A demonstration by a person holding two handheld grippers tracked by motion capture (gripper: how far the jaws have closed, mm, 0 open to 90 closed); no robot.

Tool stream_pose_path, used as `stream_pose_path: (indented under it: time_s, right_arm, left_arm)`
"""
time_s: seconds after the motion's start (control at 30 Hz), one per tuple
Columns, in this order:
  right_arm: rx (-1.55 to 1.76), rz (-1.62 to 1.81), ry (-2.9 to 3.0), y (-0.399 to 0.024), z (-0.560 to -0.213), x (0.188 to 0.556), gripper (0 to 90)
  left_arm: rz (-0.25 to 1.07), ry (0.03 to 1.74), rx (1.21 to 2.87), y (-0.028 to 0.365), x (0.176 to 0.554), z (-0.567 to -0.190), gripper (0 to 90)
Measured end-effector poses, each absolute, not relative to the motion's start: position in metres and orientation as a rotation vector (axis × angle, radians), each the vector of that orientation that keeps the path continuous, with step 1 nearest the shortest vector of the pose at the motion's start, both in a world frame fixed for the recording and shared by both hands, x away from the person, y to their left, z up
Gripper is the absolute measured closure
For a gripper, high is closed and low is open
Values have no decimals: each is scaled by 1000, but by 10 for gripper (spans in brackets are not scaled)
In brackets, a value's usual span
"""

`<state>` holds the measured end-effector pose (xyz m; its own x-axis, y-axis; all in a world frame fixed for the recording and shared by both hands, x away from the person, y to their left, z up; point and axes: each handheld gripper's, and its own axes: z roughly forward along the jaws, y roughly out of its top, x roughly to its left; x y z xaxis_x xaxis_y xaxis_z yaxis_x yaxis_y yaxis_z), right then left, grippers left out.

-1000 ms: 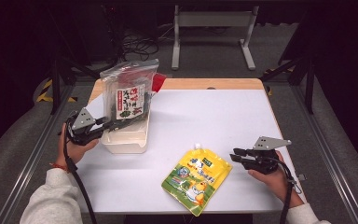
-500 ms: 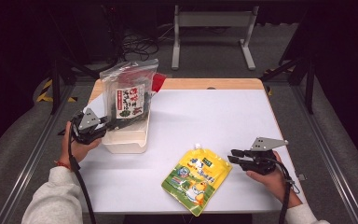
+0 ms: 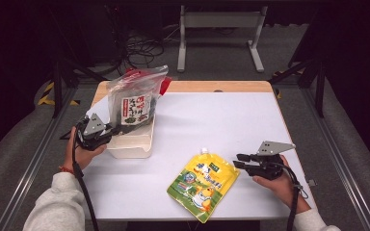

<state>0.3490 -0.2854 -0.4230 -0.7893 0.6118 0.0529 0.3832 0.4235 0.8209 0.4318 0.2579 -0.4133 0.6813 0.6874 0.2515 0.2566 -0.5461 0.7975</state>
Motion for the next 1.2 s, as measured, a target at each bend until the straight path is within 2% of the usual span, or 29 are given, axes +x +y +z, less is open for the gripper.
stream_pose_path:
  time_s: [0.33,0.43,0.5,0.57,0.67,0.8,1.0,1.2]
  right_arm:
    - [879,1300,2421,-285,-423,350,653]
    - [886,1300,2414,-286,-423,350,647]
    - [889,1296,2413,-287,-423,350,647]
    - [890,1287,2406,-288,-423,350,647]
    - [893,1280,2391,-290,-422,349,647]
    - [892,1271,2356,-291,-420,346,672]
    - [900,1272,2344,-291,-420,343,678]
    - [900,1252,2321,-291,-420,340,707]
  left_arm:
    - [744,732,2144,254,429,-409,720]
    - [657,767,2034,263,430,-411,699]
    - [650,769,2019,265,429,-410,684]
    - [640,786,1980,268,428,-409,623]
    - [667,786,1952,271,424,-405,606]
    - [712,819,1903,276,413,-398,467]
    - [726,820,1820,280,387,-385,389]
    - [715,810,1832,269,363,-376,287]
